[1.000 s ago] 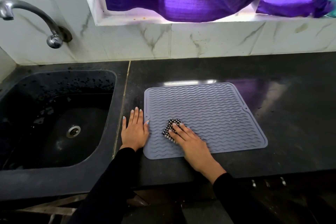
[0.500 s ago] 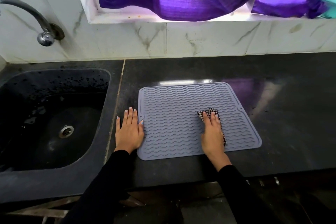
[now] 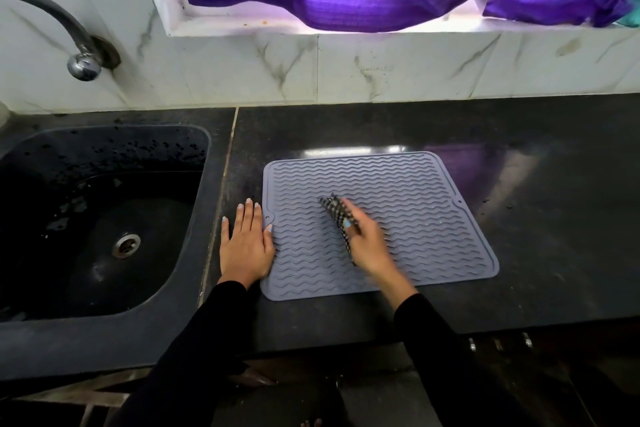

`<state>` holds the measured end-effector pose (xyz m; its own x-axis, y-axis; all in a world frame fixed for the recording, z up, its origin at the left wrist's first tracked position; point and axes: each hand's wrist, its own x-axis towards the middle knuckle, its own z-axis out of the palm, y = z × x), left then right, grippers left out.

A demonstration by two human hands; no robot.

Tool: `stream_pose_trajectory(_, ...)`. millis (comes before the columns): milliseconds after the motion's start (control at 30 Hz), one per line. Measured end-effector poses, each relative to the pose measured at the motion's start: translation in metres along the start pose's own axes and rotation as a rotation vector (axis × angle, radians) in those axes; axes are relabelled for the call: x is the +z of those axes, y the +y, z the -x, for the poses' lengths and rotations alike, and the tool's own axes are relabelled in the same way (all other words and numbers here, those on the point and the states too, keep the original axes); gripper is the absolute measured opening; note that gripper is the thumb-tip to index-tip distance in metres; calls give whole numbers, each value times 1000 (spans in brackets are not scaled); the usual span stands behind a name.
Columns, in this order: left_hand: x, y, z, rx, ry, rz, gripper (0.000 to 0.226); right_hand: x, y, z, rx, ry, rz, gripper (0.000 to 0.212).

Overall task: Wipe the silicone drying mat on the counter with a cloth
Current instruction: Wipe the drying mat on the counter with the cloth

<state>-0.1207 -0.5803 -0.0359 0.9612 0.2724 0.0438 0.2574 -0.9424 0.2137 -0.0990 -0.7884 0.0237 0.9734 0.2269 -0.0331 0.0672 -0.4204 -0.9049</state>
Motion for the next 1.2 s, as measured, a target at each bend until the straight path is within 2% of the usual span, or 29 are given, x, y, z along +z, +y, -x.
stream_pose_trajectory(67,0,-1,0,1,2,5,70,-16,-6,-3,19,128,-36,49)
stream_pose_trajectory(167,1,-1,-1,-4,6,14,70,-33,-3,0,28,273,329,64)
stream_pose_trajectory(233,2,-1,-1,-1,10,15,71,-29,9,1,85,266,499,69)
stream_pose_trajectory(367,3,-3,-2,7,27,23,78,-6,32,5,152,193,757,61)
stream_pose_trajectory(500,3,-2,-1,6,31,13,78,-5,35,3,155,234,756,65)
stream_pose_trajectory(600,2,-1,-1,4,37,9,77,0,33,0,148,202,837,69)
stream_pose_trajectory(767,1,-1,-1,8,27,3,78,24,16,4,42,90,859,60)
stream_pose_trajectory(833,1,-2,-1,17,19,0,79,29,9,4,-26,64,746,60)
stream_pose_trajectory(933,-1,-4,-3,22,-12,42,85,11,-6,-2,51,46,324,42)
stream_pose_trajectory(1000,-4,-7,-4,27,-39,77,90,-6,-10,-6,108,168,180,38)
stream_pose_trajectory(1100,-12,-15,-8,67,-50,82,92,-16,-2,-8,100,405,332,50)
stream_pose_trajectory(1133,-13,-18,-8,90,-50,69,91,-15,3,-8,78,414,387,52)
stream_pose_trajectory(1200,-11,-20,-7,129,-39,36,86,-7,17,-8,53,325,525,56)
